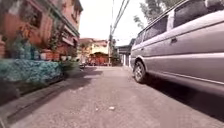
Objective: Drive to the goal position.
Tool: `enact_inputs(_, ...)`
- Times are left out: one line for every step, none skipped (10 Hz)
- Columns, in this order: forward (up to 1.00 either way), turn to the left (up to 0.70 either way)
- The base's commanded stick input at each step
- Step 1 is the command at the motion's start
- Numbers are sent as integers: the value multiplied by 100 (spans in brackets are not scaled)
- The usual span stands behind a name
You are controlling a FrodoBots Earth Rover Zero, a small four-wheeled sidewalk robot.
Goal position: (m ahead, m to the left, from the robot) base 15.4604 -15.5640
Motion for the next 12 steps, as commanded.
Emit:
enact_inputs(70, 3)
enact_inputs(70, 2)
enact_inputs(70, 2)
enact_inputs(70, 2)
enact_inputs(70, 2)
enact_inputs(70, 2)
enact_inputs(70, 2)
enact_inputs(70, 2)
enact_inputs(70, 2)
enact_inputs(70, 2)
enact_inputs(70, 2)
enact_inputs(70, 1)
